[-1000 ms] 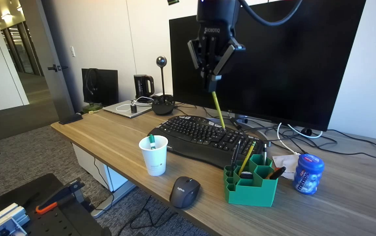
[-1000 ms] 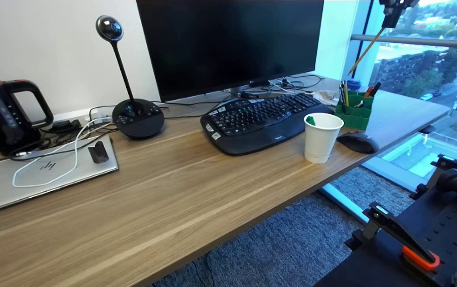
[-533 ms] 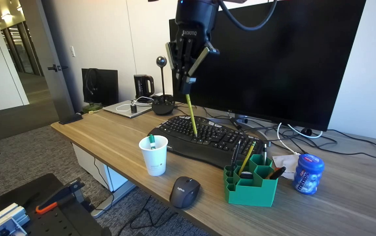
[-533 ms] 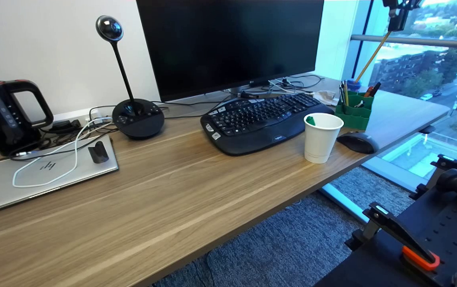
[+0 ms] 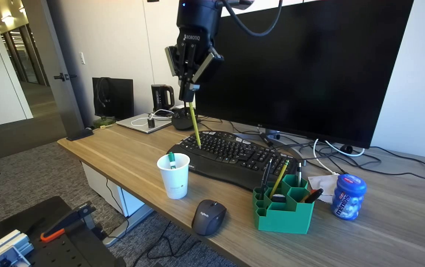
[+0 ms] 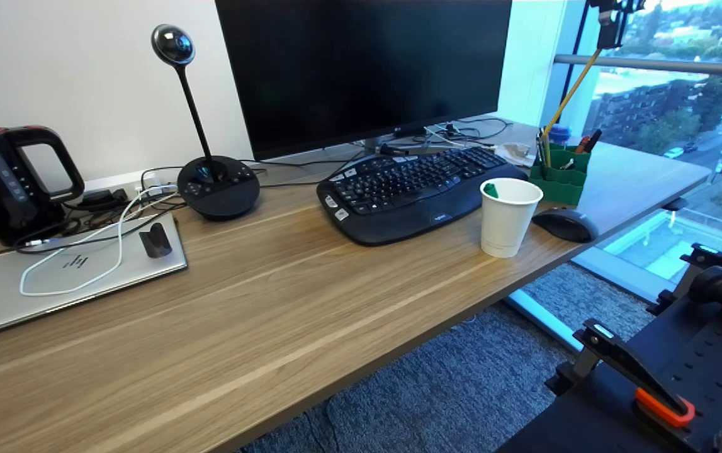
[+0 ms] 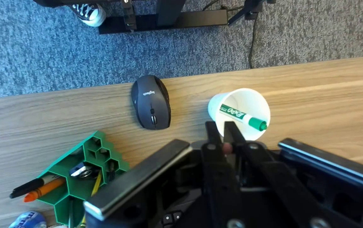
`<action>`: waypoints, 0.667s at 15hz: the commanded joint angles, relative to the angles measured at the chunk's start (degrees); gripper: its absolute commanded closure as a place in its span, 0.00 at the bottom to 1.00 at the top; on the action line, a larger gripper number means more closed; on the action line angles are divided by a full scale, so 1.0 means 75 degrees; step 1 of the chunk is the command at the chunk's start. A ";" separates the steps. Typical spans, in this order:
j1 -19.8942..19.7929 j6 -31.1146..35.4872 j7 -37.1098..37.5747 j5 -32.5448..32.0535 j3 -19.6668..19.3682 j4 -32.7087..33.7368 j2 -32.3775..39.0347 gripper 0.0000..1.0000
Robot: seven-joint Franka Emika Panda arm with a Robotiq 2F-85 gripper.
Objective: Put one pencil in the white cup
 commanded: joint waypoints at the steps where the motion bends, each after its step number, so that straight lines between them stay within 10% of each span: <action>1: 0.0133 -0.0218 -0.0200 -0.0145 0.0143 -0.0434 -0.0613 0.98; 10: 0.0354 -0.0427 -0.0485 -0.0209 0.0260 -0.1034 -0.1118 0.98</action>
